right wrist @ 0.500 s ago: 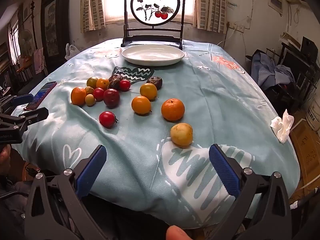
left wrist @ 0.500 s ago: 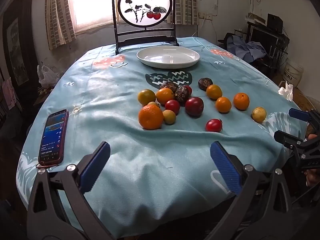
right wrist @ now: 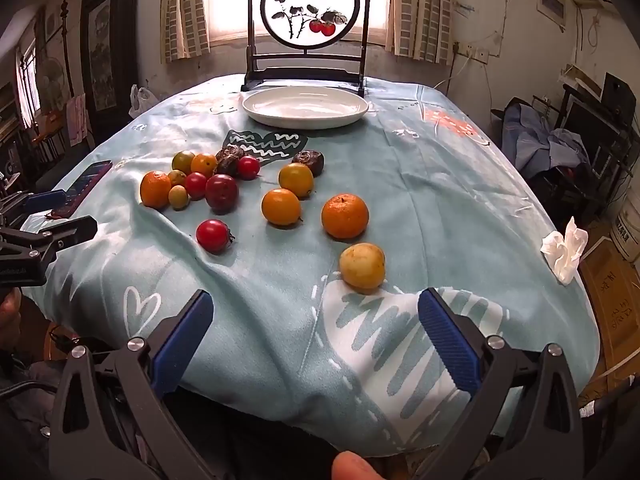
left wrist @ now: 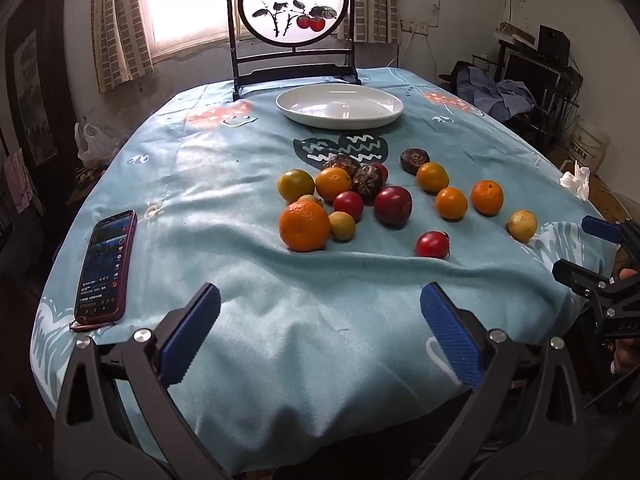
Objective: Organize fruits
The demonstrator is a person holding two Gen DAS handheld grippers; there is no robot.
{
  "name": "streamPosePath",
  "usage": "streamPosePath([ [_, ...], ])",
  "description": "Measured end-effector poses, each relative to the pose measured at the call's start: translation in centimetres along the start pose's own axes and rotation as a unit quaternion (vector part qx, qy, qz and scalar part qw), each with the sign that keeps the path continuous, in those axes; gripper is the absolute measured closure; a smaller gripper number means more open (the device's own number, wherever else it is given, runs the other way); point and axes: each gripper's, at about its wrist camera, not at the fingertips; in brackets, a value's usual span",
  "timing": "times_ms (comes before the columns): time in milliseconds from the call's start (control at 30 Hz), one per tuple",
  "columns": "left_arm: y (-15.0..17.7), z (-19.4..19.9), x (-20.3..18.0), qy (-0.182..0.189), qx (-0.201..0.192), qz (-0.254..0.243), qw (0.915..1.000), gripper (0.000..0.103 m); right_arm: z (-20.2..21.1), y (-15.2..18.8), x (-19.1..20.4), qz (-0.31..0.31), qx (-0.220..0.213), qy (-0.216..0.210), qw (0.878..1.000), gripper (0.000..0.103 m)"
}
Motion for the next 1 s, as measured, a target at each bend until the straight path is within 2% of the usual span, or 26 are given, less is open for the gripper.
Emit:
streamPosePath([
  [1000,0.35,-0.36,0.14,-0.002,0.004,-0.002,1.0,0.002,-0.39,0.32,-0.41,-0.002,0.004,0.003,1.0,0.001],
])
Point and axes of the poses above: each gripper's, at about its wrist camera, not at the fingertips, and z roughly against the way its jaws point, x to its left, y to its underside, and after that the axes turned 5 degrees about z, right-handed
